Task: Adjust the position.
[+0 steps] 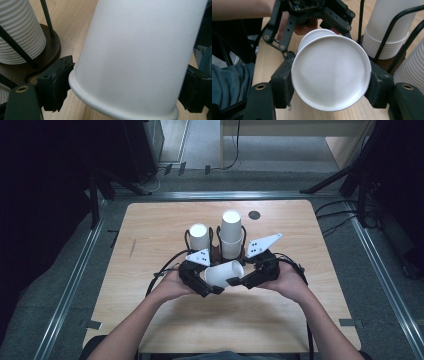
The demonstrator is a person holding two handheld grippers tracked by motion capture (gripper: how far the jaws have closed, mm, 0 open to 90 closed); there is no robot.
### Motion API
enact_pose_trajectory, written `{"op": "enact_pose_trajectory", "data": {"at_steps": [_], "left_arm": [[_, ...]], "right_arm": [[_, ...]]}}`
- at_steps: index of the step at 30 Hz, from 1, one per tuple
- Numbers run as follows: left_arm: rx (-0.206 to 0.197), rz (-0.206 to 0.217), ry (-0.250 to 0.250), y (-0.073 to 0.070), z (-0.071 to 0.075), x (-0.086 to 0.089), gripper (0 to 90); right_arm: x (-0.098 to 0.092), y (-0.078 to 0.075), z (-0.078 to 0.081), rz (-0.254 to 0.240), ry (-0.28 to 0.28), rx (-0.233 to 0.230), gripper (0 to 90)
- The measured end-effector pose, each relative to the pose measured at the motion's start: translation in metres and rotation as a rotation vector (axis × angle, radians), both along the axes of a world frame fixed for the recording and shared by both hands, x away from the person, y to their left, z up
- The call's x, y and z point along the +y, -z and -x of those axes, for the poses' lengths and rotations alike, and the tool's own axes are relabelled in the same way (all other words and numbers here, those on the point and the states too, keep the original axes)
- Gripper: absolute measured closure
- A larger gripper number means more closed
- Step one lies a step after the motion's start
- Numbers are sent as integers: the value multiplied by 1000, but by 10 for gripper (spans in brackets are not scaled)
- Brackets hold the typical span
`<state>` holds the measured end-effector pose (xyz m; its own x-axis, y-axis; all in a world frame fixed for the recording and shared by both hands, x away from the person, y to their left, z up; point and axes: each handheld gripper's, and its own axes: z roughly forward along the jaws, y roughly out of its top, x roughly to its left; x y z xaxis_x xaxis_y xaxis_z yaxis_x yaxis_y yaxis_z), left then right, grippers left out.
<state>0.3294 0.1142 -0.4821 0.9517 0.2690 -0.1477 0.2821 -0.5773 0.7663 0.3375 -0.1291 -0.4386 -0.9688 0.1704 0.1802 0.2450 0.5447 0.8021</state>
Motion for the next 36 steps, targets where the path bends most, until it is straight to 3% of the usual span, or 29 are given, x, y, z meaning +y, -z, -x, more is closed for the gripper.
{"op": "enact_pose_trajectory", "data": {"at_steps": [2, 5, 11, 17, 24, 31, 36], "left_arm": [[-21, 19, 11, -2, 2, 2, 203], [-45, 18, 14, -5, 4, 4, 243], [-52, 19, 9, -11, 3, 10, 262], [-17, -14, -7, -17, 1, 18, 267], [10, -39, -19, -30, -2, 22, 267], [24, -96, -28, -32, -7, 24, 267], [58, -97, -16, -33, -9, 23, 265]], "right_arm": [[0, 0, 0, -9, 0, 10, 343], [-2, 0, -2, -18, -1, 26, 339], [-3, 2, -2, -20, 13, 20, 277], [-2, 3, 0, 20, 21, -16, 256], [1, 14, 3, 105, 11, -34, 263], [3, 19, 2, 131, 17, -49, 273], [3, 22, 1, 140, 9, -49, 288]]}}
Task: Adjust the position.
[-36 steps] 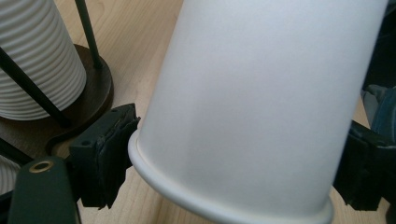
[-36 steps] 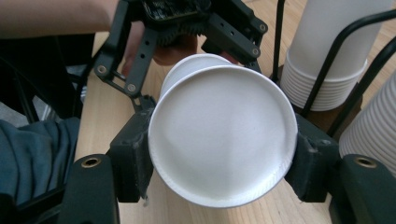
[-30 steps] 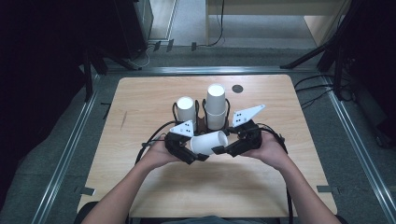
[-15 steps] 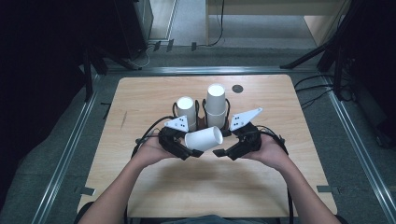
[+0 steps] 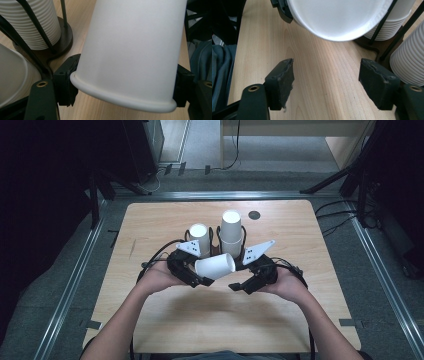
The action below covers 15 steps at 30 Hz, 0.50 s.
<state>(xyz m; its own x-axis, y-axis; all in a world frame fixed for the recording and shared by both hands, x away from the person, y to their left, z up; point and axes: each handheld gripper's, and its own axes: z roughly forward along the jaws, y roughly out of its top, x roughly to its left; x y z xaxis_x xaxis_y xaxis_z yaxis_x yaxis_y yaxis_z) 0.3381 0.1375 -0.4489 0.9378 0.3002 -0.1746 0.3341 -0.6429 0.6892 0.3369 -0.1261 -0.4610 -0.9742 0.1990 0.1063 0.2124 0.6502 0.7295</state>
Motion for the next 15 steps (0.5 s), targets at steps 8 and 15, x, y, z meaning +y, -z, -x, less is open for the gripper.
{"op": "enact_pose_trajectory", "data": {"at_steps": [8, 15], "left_arm": [[-9, -72, 31, 0, 0, -8, 266], [-2, -136, 51, 4, 0, -16, 266]], "right_arm": [[1, 2, 1, 4, -2, -2, 288], [2, 2, 1, -2, -12, -4, 279]]}}
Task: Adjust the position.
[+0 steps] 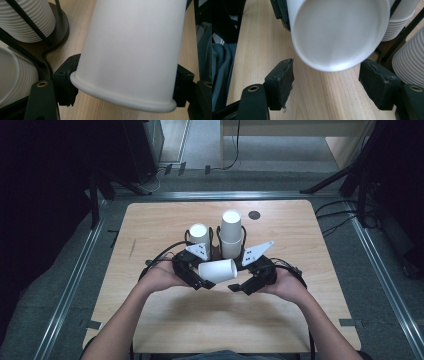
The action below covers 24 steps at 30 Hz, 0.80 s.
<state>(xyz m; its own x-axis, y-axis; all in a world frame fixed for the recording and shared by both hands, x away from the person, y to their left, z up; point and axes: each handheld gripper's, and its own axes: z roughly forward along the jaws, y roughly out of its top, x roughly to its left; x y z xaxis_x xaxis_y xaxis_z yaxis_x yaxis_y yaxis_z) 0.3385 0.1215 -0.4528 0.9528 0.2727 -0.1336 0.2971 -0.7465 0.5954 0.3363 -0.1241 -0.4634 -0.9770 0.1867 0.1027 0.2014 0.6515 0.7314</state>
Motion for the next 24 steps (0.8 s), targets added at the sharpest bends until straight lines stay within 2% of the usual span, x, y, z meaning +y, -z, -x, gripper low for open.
{"op": "enact_pose_trajectory", "data": {"at_steps": [3, 7, 13, 20, 24], "left_arm": [[-3, -29, 7, 2, -1, -3, 267], [-2, -62, 21, 6, -1, -9, 267], [-1, -113, 45, 13, -1, -15, 267], [2, -139, 56, 18, -1, -20, 263], [10, -149, 87, 21, 2, -25, 264]], "right_arm": [[0, 0, 0, -3, 12, 4, 279], [1, 0, 1, -4, 3, -8, 275], [5, 2, 1, 5, -15, -2, 275], [11, 7, 0, 29, -26, 1, 269], [14, 8, 2, 38, -42, -1, 269]]}}
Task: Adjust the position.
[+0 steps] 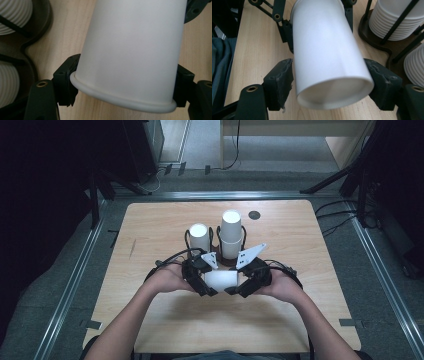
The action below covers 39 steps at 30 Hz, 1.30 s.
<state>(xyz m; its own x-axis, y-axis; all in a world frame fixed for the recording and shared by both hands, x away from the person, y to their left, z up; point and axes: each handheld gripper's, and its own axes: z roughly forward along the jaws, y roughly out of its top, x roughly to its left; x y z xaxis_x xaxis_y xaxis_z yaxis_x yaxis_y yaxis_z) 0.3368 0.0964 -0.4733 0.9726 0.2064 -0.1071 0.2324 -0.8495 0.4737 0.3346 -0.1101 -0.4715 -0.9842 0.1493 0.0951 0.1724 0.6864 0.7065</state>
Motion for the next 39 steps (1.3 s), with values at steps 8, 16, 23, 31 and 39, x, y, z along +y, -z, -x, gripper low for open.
{"op": "enact_pose_trajectory", "data": {"at_steps": [8, 16, 23, 31, 39], "left_arm": [[14, -3, 32, 3, 3, -5, 265], [56, 46, 9, 2, 2, -1, 131], [28, 159, -42, -2, 3, 9, 109], [2, 302, -115, -7, 6, 21, 107], [26, 378, -115, -7, 11, 21, 111]], "right_arm": [[6, 4, 2, 34, -36, 38, 309], [6, 2, 1, 54, -50, 77, 338], [0, -3, 0, 34, -38, 43, 336], [-8, -10, -2, -39, -27, 56, 335], [-13, -15, -2, -83, -29, 66, 335]]}}
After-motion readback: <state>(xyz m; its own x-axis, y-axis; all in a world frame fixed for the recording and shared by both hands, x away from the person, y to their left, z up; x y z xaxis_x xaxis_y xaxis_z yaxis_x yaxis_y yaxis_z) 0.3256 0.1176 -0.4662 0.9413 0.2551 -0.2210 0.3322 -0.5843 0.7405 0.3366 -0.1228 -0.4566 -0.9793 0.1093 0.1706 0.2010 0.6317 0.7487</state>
